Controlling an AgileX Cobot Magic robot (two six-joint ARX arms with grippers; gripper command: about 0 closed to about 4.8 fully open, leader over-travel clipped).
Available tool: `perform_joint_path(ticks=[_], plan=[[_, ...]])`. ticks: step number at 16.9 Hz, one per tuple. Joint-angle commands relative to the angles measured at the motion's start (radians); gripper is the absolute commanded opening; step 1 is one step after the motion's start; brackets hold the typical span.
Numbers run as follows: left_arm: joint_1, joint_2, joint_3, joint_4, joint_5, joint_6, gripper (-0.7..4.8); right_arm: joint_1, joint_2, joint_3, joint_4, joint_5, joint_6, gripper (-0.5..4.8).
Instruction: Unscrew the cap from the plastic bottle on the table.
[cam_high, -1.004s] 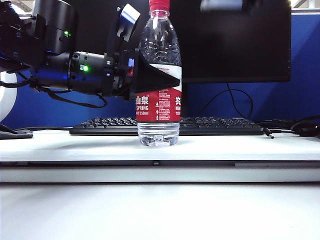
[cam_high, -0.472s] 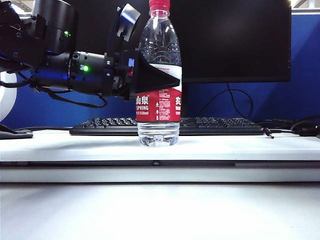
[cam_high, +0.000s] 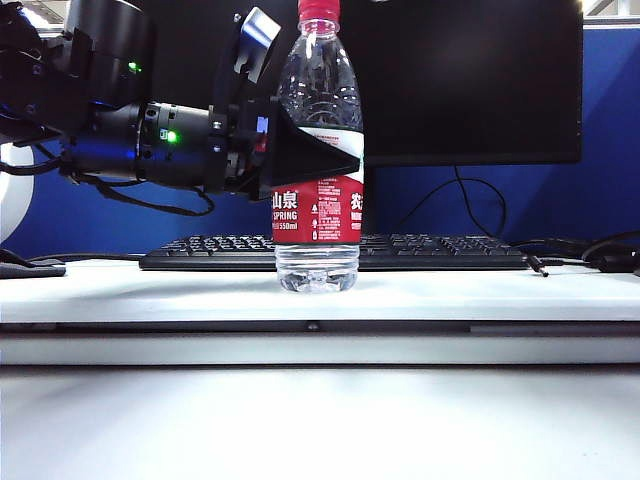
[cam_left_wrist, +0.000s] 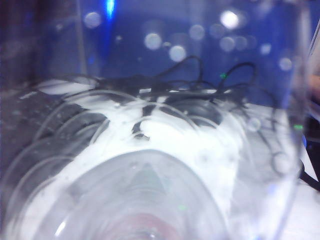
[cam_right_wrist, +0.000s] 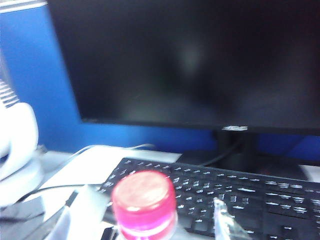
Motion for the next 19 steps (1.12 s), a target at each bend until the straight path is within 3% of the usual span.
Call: perform_joint_path(ticks=[1,5,7,9,11,19], plan=[[-0.001,0.005,-0.005,-0.042,-0.002,0.012,2.37,-0.011,0.04,0.04,0.015,-0.027,0.026,3.69],[-0.001,0.005,-0.005,-0.043,-0.002,0.012,2.37,-0.014,0.092,0.103,-0.041,-0.027,0.023,3.62],[-0.001,0.005,-0.005,-0.043,-0.002,0.012,2.37,-0.019,0.092,0.103,-0.048,-0.027,0.023,3.0],[-0.001,0.005,-0.005,-0.042,-0.002,0.012,2.37,-0.022,0.092,0.103,-0.049,-0.027,0.023,2.98],[-0.001,0.005,-0.005,-0.043,-0.002,0.012,2.37,-0.022,0.092,0.103,-0.056,-0.027,0.023,2.14],[-0.001,0.005,-0.005,-0.043,-0.002,0.012,2.37,-0.022,0.089,0.103,-0.116,-0.027,0.023,1.45]])
